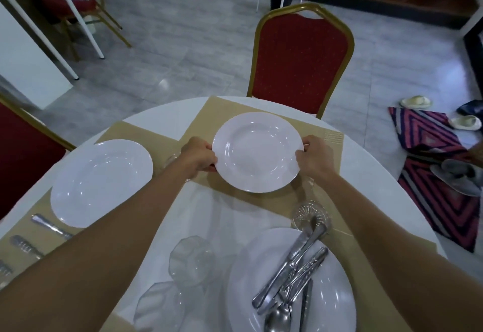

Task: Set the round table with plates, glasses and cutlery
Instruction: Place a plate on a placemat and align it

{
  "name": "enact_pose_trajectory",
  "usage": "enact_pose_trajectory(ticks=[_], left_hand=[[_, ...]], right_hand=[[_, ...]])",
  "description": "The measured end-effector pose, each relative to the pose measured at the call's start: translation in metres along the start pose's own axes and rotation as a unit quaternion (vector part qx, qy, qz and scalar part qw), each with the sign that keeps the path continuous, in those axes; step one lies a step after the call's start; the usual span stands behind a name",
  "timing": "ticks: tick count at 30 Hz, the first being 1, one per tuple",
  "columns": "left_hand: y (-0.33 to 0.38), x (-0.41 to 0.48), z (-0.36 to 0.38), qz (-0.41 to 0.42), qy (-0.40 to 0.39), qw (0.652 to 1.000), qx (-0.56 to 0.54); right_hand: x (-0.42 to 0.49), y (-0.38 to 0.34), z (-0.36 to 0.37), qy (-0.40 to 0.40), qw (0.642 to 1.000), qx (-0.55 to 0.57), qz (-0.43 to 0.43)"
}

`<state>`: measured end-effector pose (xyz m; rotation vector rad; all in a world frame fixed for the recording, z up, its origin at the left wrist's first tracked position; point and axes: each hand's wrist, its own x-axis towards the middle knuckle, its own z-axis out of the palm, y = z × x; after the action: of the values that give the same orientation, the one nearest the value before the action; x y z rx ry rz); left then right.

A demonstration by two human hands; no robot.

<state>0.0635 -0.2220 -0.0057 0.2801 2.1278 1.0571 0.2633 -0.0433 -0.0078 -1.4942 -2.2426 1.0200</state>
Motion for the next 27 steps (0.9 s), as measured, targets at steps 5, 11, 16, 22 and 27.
enact_pose_trajectory(ticks=[5, 11, 16, 22, 27], left_hand=[[-0.001, 0.011, 0.007, -0.011, 0.009, 1.0, -0.007], [-0.002, 0.015, 0.016, -0.012, 0.02, 1.0, -0.012], [0.002, 0.016, 0.027, 0.003, -0.025, 1.0, 0.009], [0.017, 0.014, 0.043, 0.018, -0.086, 0.996, 0.032], [0.031, 0.01, 0.055, 0.015, -0.114, 0.992, 0.041]], right_hand=[[0.012, 0.003, -0.001, -0.004, 1.0, 0.009, 0.002], [0.022, 0.006, 0.004, 0.017, 0.998, 0.049, 0.022], [0.026, 0.018, -0.001, 0.047, 0.994, 0.07, 0.064], [0.025, 0.033, -0.021, 0.074, 0.99, 0.073, 0.1], [0.026, 0.05, -0.03, 0.092, 0.988, 0.06, 0.107]])
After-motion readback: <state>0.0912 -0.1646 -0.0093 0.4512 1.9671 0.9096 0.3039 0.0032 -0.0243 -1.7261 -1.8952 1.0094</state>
